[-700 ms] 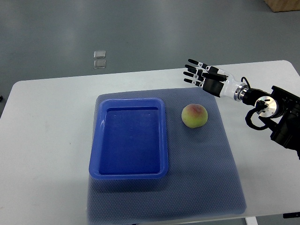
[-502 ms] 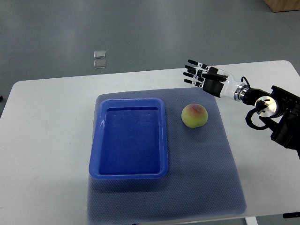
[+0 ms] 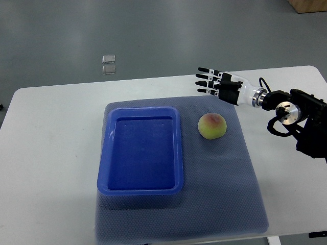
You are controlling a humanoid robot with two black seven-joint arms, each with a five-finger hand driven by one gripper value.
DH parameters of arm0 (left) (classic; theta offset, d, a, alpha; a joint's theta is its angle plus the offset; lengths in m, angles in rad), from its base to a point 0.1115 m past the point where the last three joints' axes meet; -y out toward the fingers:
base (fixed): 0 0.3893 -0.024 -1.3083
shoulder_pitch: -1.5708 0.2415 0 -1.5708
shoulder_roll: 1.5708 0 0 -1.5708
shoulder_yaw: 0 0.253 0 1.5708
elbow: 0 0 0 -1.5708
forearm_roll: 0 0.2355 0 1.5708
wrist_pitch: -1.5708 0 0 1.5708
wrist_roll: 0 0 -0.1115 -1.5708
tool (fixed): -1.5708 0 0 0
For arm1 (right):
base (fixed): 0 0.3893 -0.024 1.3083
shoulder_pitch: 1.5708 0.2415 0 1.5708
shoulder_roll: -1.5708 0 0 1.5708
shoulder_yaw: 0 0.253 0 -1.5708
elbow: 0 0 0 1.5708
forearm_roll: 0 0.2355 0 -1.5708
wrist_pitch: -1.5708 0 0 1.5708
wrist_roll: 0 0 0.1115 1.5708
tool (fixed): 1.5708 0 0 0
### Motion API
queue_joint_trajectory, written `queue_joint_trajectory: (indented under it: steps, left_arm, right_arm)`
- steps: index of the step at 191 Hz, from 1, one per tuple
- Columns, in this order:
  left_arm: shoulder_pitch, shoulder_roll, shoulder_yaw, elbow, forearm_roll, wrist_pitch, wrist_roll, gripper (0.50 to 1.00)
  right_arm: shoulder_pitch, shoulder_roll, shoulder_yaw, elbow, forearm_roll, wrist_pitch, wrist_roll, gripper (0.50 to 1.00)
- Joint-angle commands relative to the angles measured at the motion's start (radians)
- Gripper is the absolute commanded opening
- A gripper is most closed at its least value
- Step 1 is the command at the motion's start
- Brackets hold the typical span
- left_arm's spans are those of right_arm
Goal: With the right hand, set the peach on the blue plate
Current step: 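Move the right hand forward above the peach beside the blue tray, then lower the right hand onto the peach and close fingers around it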
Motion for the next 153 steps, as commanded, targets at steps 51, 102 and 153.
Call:
queue_joint_trajectory:
  steps: [51,102,153]
  left_arm:
    - [0.000,0.000,0.001,-0.001,0.000,0.001,0.000,1.000]
    - [0.000,0.000,0.001,-0.001,0.000,0.001,0.000,1.000]
    - [0.000,0.000,0.001,-0.001,0.000,0.001,0.000,1.000]
  right_arm:
    - [0.067,-0.066,-0.004,0.100,-0.349,0.004,0.138,0.930]
    - [0.071,-0.130,-0.008,0.252,-0.780,0.007,0.272,0.930]
    - [0.070,-0.168,-0.018,0.342,-1.122,0.006,0.319,0.930]
